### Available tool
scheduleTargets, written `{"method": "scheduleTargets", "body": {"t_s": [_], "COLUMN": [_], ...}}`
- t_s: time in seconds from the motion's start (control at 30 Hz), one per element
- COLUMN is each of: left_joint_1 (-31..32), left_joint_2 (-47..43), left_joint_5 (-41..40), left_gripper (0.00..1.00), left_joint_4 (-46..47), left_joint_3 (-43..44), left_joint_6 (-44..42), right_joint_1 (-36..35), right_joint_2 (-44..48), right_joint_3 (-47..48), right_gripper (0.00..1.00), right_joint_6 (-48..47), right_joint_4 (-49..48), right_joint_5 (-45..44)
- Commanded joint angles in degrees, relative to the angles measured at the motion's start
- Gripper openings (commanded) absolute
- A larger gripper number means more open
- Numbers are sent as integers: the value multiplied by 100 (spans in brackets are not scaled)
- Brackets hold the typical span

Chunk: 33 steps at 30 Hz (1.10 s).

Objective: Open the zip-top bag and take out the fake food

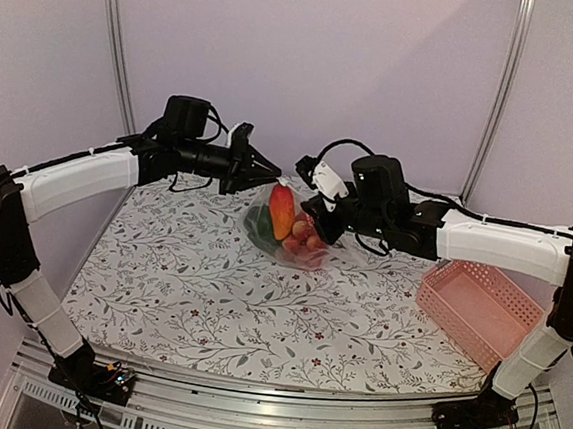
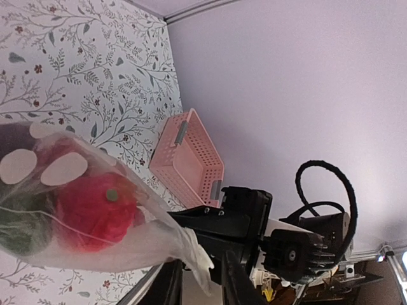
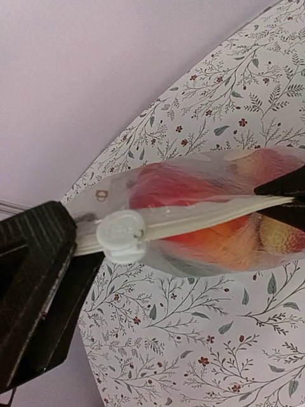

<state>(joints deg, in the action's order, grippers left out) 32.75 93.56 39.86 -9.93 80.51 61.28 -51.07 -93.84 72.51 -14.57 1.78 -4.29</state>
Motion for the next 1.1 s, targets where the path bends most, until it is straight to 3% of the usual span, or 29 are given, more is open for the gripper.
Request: {"method": "scheduleTargets", "body": {"t_s": [0.0, 0.03, 0.13, 0.17, 0.33, 0.53, 0.67, 0.87, 1.07], "left_joint_1": [91, 89, 87, 83, 10, 8, 63, 337, 483], "left_joint_2": [-400, -503, -943, -1146, -2154, -2616, -2839, -2633, -2364], "left_joint_5": [-353, -572, -1448, -1738, -2437, -1315, -691, -131, -84], "left_gripper": [37, 47, 96, 99, 100, 99, 88, 65, 56], "left_joint_4": [-83, -180, -346, -274, 449, 406, 599, -23, -177], "left_joint_3": [43, 78, 55, -57, -1030, -1550, -1864, -1769, -1706], "left_joint_6": [-509, -775, -1642, -1916, -3258, -4851, -5525, -6503, -6854], "right_joint_1": [-26, -30, -29, -26, -17, -4, 0, 0, -4], "right_joint_2": [186, 258, 415, 495, 681, 757, 773, 758, 737], "right_joint_3": [229, 221, 179, 162, 59, -13, -22, -26, -35], "right_gripper": [0, 0, 0, 0, 0, 0, 0, 0, 0], "right_joint_6": [-145, -164, -249, -275, -374, -313, -288, -245, -191], "right_joint_4": [-8, -10, 11, 10, 97, 239, 295, 404, 426], "right_joint_5": [720, 855, 1178, 1298, 1957, 2498, 2767, 2966, 3011]}}
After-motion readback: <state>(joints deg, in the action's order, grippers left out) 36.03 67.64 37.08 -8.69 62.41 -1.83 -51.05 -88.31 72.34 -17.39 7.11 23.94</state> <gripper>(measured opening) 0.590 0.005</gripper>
